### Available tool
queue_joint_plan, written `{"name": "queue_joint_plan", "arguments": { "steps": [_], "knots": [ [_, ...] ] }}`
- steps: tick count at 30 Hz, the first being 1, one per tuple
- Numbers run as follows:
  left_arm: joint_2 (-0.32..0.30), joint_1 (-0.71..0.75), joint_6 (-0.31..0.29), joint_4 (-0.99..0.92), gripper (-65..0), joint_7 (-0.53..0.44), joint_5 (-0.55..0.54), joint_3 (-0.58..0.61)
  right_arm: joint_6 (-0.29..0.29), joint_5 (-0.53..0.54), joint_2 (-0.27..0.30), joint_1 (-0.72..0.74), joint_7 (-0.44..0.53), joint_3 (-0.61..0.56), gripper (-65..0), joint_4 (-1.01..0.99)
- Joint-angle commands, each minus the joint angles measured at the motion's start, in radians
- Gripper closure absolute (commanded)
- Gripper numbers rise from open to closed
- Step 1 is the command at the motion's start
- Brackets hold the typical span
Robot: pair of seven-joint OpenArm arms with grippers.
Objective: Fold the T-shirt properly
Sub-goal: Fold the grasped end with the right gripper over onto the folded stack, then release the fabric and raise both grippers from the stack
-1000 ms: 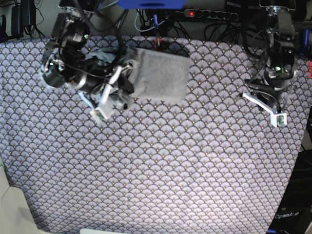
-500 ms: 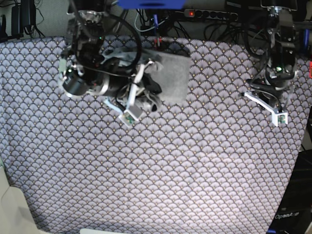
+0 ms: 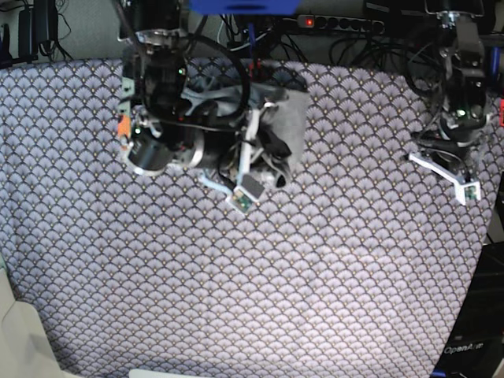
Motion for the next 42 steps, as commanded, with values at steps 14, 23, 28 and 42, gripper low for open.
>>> {"name": "queue_joint_plan", "arguments": {
  "steps": [14,23,28,42],
  "knots": [
    [-0.024,0.019,0.001,0.023,0.0,-0.015,0.004,-0.198,0.0,0.026,-0.007,0.027,0.066,-0.024,0.0,-0.053],
    [-0.024,0.046,0.001,0.025,0.0,-0.017,0.004,-0.212,0.0,0.029,-0.007,0.031,0.067,-0.015,-16.6,-0.121],
    [-0.024,0.048,0.001,0.025,0.0,-0.015,0.004,-0.212,0.0,0.034,-0.007,0.024,0.066,-0.021,-33.6,-0.112],
    [-0.022,0.06,0.001,0.034,0.0,-0.012,0.004,-0.21,0.0,0.029,-0.007,0.106,0.067,-0.194,-34.5,-0.095]
  ]
}}
